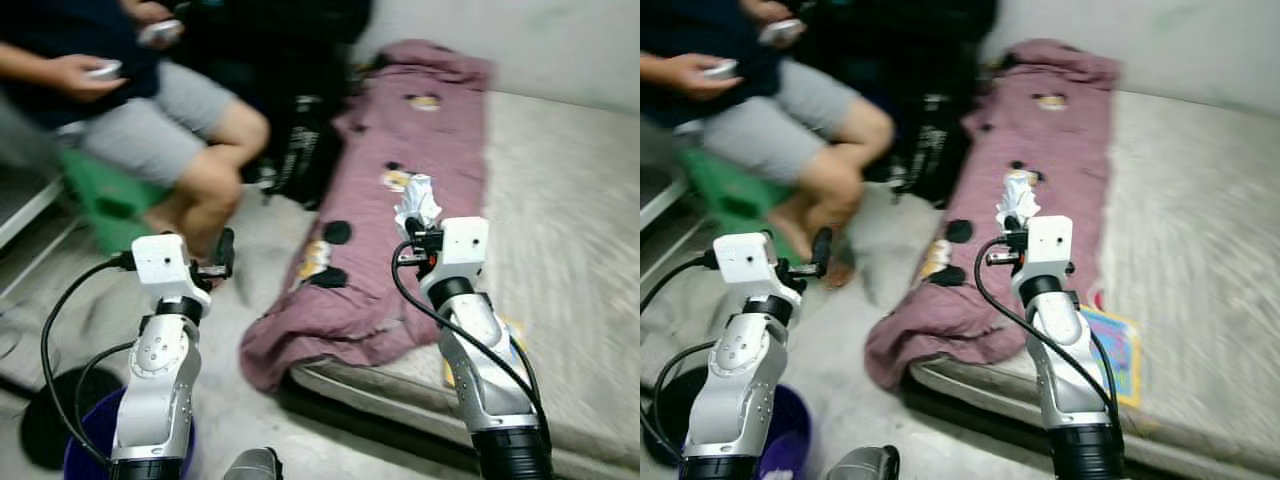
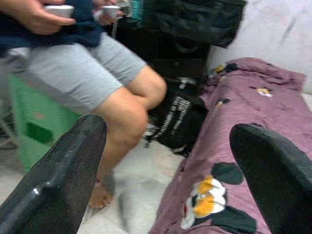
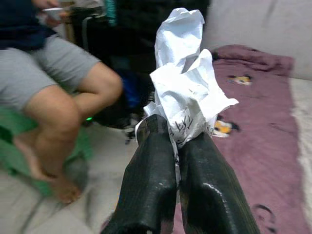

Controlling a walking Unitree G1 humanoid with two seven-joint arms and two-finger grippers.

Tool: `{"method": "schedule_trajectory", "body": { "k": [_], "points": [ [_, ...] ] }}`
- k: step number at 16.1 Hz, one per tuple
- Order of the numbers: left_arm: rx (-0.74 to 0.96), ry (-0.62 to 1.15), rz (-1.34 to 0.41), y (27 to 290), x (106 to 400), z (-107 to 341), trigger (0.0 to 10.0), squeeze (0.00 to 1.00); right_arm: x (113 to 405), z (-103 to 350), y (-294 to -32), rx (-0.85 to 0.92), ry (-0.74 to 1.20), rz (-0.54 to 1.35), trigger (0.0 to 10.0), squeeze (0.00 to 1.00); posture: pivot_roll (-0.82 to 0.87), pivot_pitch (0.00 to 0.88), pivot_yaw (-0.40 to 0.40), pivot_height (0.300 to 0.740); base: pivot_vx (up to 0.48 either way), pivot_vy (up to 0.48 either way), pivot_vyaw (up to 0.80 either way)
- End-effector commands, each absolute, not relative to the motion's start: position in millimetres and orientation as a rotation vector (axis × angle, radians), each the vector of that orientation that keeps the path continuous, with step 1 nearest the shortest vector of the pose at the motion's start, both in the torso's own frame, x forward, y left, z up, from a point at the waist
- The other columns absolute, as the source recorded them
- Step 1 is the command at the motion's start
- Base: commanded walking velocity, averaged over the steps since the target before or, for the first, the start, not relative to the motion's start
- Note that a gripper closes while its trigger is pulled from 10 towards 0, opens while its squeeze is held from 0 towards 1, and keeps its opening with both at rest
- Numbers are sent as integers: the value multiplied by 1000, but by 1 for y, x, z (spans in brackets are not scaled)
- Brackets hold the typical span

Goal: Clean up the room

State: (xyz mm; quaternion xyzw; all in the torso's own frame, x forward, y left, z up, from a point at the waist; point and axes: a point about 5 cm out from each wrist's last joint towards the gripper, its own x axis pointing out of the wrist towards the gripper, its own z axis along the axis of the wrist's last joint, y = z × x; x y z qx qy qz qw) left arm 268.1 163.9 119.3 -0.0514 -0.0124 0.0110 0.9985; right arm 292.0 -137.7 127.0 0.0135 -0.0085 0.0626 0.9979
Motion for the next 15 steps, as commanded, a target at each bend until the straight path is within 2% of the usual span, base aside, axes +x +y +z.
{"method": "schedule_trajectory", "body": {
  "k": [1,15],
  "points": [
    [-88,-42,25,165,268,123,10000,0,292,129,-138,26,-24,128,10000,0,56,0,-10,740,0,0,800],
    [-85,-41,34,163,269,122,10000,0,296,129,-136,34,-27,142,10000,0,76,0,-19,740,0,0,800]
  ]
}}
